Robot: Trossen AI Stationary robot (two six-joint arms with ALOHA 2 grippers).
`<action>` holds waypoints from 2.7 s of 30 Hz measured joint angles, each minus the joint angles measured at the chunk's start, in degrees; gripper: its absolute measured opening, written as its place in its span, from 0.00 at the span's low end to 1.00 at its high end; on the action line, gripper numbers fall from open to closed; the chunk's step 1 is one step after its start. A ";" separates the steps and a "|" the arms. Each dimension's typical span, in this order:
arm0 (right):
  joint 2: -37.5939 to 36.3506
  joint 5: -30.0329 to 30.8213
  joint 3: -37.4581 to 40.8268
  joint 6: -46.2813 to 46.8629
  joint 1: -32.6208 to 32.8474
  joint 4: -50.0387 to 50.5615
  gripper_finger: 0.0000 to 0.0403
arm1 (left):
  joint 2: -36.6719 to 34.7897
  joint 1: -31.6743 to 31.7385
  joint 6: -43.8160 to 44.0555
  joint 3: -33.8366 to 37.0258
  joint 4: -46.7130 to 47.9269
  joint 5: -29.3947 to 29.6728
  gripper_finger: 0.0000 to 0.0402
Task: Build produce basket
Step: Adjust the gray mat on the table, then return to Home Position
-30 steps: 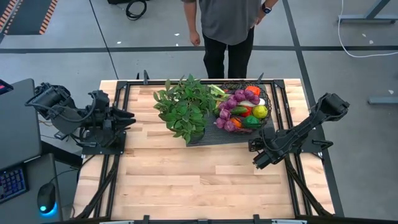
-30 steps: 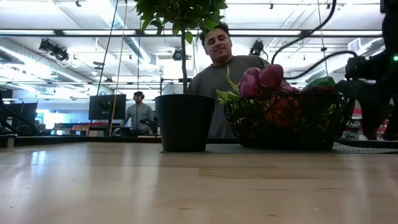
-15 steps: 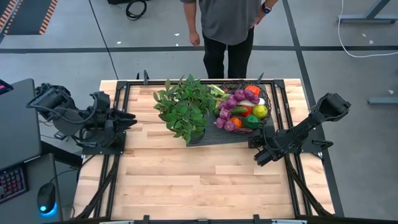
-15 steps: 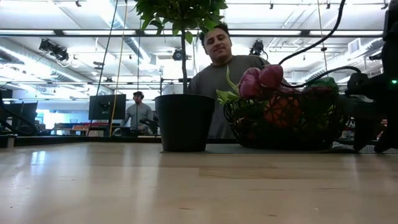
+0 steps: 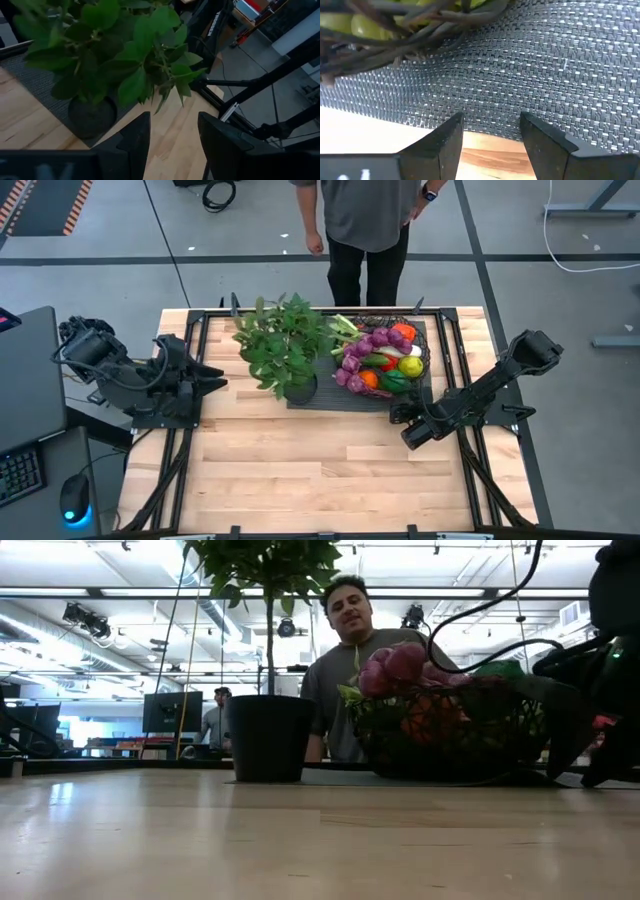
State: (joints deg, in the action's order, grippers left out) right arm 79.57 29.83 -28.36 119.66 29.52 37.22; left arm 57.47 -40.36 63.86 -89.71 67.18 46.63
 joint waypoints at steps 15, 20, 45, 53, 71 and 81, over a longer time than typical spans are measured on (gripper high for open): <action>-0.04 -4.79 -0.20 -4.80 -0.02 3.58 0.50 | 0.66 -0.02 0.04 0.00 -0.79 -3.94 0.43; -0.04 -5.14 -0.07 -5.89 0.00 4.72 0.50 | 0.66 -0.02 0.00 0.00 -1.01 -4.87 0.43; -1.73 -7.15 -1.81 -8.97 -0.18 10.00 0.51 | 0.66 -0.02 -0.47 0.00 -0.92 -8.41 0.43; -4.20 -5.49 -8.62 -14.12 0.25 14.79 0.51 | 0.66 -0.02 -2.80 0.00 -0.85 -8.41 0.43; -10.48 -3.20 -36.81 -31.55 2.77 30.92 0.49 | -5.59 0.07 -22.28 0.00 -8.69 8.48 0.26; -26.93 3.74 -38.88 -48.87 -0.85 30.86 0.04 | -22.72 -0.74 -35.88 6.44 -13.80 7.66 0.01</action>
State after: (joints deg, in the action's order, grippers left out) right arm 52.64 33.56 -67.24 70.80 28.67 68.08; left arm 34.75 -41.10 27.97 -83.27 53.38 54.29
